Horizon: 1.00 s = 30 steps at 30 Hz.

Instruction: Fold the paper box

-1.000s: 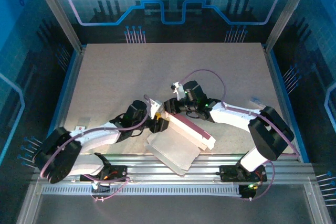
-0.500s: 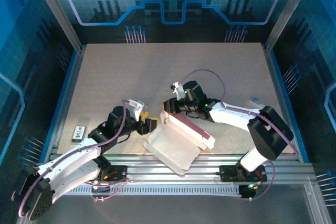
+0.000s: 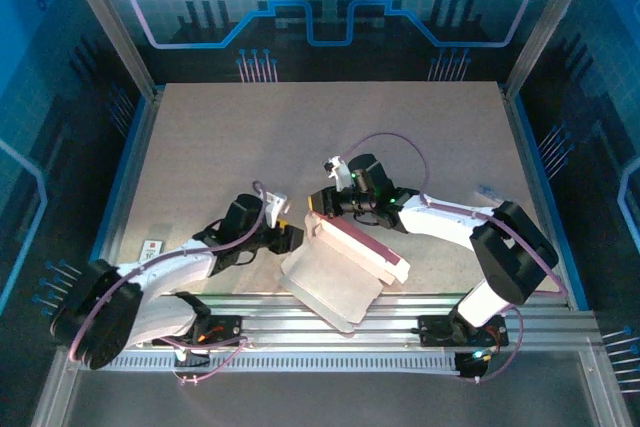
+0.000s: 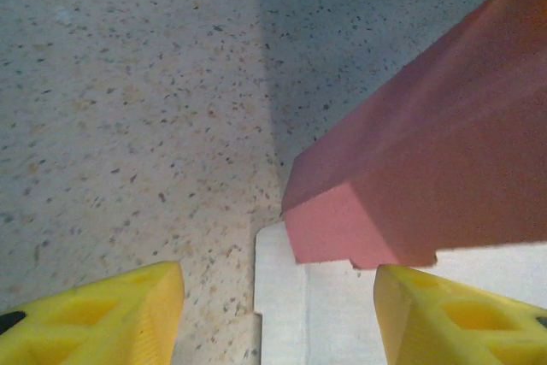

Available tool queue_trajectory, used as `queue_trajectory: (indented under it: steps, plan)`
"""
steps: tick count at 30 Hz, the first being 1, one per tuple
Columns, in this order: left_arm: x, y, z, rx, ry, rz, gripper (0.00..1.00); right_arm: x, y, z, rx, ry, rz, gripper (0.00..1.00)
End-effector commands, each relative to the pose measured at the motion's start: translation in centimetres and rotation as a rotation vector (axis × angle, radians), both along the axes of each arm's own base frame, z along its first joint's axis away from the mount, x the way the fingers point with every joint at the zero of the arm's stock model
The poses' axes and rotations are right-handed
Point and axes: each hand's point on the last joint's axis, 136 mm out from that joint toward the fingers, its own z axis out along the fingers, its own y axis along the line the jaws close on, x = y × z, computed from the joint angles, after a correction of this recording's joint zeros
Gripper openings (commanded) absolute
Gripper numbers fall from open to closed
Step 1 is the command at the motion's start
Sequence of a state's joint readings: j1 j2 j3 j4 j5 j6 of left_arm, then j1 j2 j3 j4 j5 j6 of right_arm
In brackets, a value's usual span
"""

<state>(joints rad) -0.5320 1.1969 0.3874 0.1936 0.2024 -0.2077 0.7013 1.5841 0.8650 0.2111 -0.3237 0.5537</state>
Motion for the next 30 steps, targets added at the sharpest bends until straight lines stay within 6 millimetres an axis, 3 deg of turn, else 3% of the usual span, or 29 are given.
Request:
queue_trajectory:
  steps: [1, 7, 12, 30]
  plan:
    - [1.7, -1.8, 2.8, -0.085, -0.107, -0.049, 0.62, -1.8, -1.1, -3.5, -0.093, 0.107, 0.015, 0.18]
    - [1.9, -3.1, 3.5, -0.113, -0.156, -0.121, 0.64, -1.8, -0.8, -3.5, -0.078, 0.129, 0.027, 0.17]
    - [2.3, -4.0, 2.9, -0.104, -0.141, -0.151, 0.63, -1.8, -0.5, -3.7, -0.067, 0.148, 0.042, 0.16]
    - [3.6, -5.8, 2.6, -0.056, -0.161, -0.102, 0.39, -1.6, -1.2, -3.9, -0.038, 0.187, 0.033, 0.14]
